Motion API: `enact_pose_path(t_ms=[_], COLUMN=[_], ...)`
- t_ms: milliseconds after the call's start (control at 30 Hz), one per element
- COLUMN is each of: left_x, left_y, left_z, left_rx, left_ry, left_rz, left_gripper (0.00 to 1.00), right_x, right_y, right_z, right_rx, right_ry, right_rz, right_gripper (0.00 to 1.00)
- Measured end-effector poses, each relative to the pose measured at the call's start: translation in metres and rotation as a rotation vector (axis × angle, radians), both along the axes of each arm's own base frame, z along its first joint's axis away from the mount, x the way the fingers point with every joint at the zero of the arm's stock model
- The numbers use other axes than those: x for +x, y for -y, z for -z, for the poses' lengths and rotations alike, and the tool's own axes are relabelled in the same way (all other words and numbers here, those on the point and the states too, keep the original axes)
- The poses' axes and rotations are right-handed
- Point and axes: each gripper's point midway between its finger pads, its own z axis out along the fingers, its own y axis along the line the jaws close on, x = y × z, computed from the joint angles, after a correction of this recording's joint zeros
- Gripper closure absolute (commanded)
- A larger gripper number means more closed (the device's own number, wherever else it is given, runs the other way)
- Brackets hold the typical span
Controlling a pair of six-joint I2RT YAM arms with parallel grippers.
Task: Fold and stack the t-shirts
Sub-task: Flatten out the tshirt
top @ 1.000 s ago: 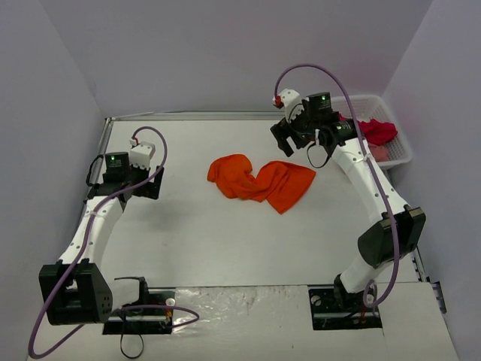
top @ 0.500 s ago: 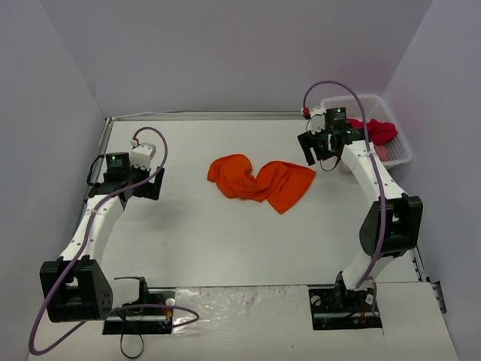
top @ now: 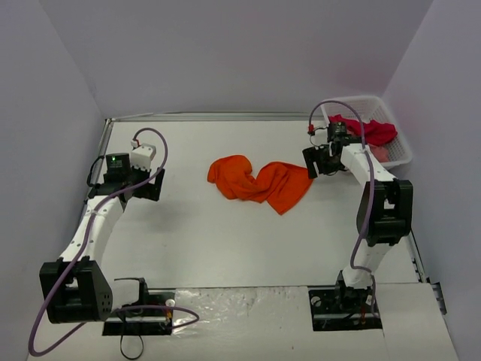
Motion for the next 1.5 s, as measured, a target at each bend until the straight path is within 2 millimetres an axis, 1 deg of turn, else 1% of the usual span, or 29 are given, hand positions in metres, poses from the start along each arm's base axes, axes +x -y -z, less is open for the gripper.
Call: enact_pose_path(t_ms=[133,267,333,433,600,700,867,967,1100,1133,1200,1233,1267,1300,1367,1400,1467,1500], left_x=[0.000,0.000,0.000,0.000,0.000,0.000,0.000,0.000,0.000,0.000,0.000,0.000,0.000,0.000,0.000,0.000,0.000,0.000], left_y=[0.000,0.000,0.000,0.000,0.000,0.000,0.001,0.002,0.003,0.003,0.003,0.003,0.003,0.003,0.003,0.003,0.003,0.003], left_z=[0.000,0.000,0.000,0.000,0.000,0.000,0.000,0.000,0.000,0.000,0.000,0.000,0.000,0.000,0.000,0.000,0.000,0.000], left_rx=[0.000,0.000,0.000,0.001,0.002,0.001,-0.001,-0.002,-0.003,-0.003,-0.003,-0.003,-0.004,-0.004,-0.004,-0.004,-0.004,-0.004], left_ry=[0.000,0.000,0.001,0.000,0.000,0.000,0.001,0.001,0.001,0.001,0.001,0.001,0.001,0.001,0.001,0.001,0.001,0.001], left_rz=[0.001,0.001,0.002,0.003,0.003,0.003,0.008,0.009,0.013,0.013,0.013,0.014,0.014,0.015,0.015,0.015,0.015,0.015], left_gripper=[0.06,0.06,0.06,0.06,0.06,0.06,0.06,0.06,0.06,0.06,0.06,0.05,0.06,0.06,0.06,0.06,0.06,0.06], right_x=[-0.001,0.001,0.004,0.008,0.021,0.027,0.029,0.030,0.033,0.034,0.036,0.037,0.038,0.038,0.038,0.038,0.038,0.038], right_y=[0.005,0.003,0.002,0.000,-0.001,-0.003,-0.006,-0.007,-0.008,-0.008,-0.008,-0.008,-0.008,-0.008,-0.008,-0.008,-0.008,-0.008], right_z=[0.020,0.033,0.035,0.034,0.032,0.038,0.055,0.061,0.061,0.060,0.059,0.059,0.059,0.060,0.060,0.060,0.060,0.060], right_rx=[0.033,0.050,0.055,0.061,0.069,0.078,0.094,0.100,0.104,0.104,0.104,0.106,0.105,0.106,0.106,0.107,0.106,0.106], right_ry=[-0.051,-0.080,-0.083,-0.075,-0.056,-0.062,-0.098,-0.109,-0.106,-0.104,-0.099,-0.096,-0.096,-0.098,-0.099,-0.099,-0.099,-0.099], right_rz=[0.016,0.009,0.003,-0.001,-0.004,-0.006,-0.008,-0.010,-0.011,-0.011,-0.012,-0.012,-0.015,-0.013,-0.013,-0.012,-0.014,-0.014], right_gripper=[0.36,0.36,0.36,0.36,0.37,0.38,0.42,0.43,0.50,0.55,0.60,0.68,0.71,0.76,0.80,0.86,0.94,1.00])
